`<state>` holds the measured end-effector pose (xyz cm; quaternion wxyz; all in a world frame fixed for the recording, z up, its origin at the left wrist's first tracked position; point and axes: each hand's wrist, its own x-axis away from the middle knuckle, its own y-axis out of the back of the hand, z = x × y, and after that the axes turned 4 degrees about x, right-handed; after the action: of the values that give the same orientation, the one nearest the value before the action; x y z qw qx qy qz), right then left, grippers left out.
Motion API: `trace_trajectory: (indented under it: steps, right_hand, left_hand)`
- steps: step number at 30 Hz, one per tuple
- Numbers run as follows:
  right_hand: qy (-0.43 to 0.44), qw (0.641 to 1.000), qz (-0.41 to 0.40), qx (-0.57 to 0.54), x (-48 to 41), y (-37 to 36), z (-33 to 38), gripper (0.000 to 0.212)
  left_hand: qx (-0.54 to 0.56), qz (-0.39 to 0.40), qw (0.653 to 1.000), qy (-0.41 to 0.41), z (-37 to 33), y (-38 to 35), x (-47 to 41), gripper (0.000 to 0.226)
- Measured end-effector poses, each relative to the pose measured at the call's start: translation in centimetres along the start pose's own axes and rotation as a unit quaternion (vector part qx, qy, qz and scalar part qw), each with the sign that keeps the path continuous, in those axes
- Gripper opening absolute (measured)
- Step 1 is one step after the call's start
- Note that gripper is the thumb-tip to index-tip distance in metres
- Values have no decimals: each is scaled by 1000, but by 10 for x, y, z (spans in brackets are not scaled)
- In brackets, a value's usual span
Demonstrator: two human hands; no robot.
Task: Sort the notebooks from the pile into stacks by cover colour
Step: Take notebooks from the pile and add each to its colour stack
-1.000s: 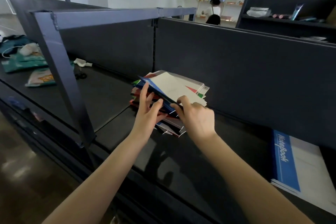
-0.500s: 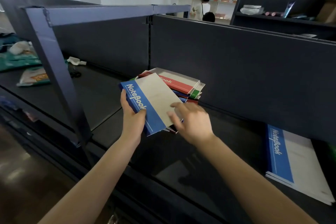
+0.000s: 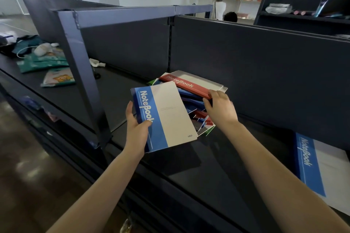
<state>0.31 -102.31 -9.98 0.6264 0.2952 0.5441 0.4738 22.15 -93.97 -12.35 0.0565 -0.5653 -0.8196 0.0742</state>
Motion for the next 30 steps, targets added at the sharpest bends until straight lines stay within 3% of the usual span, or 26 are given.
trace_trajectory:
  steps: [4, 9, 13, 15, 22, 27, 30]
  right_hand:
    - [26, 998, -5, 53, -1, 7, -1, 38]
    - [72, 990, -94, 75, 7, 13, 1, 13]
    - [126, 972, -196, -18, 16, 16, 15, 41]
    - [190, 956, -222, -25, 30, 10, 27, 36]
    - [281, 941, -184, -38, 84, -16, 57, 46]
    - [327, 934, -133, -47, 95, -17, 63, 61]
    - [268, 954, -93, -100, 96, -15, 57, 66]
  left_hand:
    - [16, -4, 1000, 4, 0, 0, 1, 71]
    - [38, 1, 999, 9, -2, -5, 4, 67]
    - [46, 7, 999, 11, -3, -9, 2, 67]
    - [46, 15, 999, 11, -3, -11, 1, 68]
    - [68, 22, 997, 6, -3, -18, 0, 58]
    - [31, 25, 999, -21, 1, -14, 3, 66]
    - [27, 30, 999, -16, 3, -11, 5, 69]
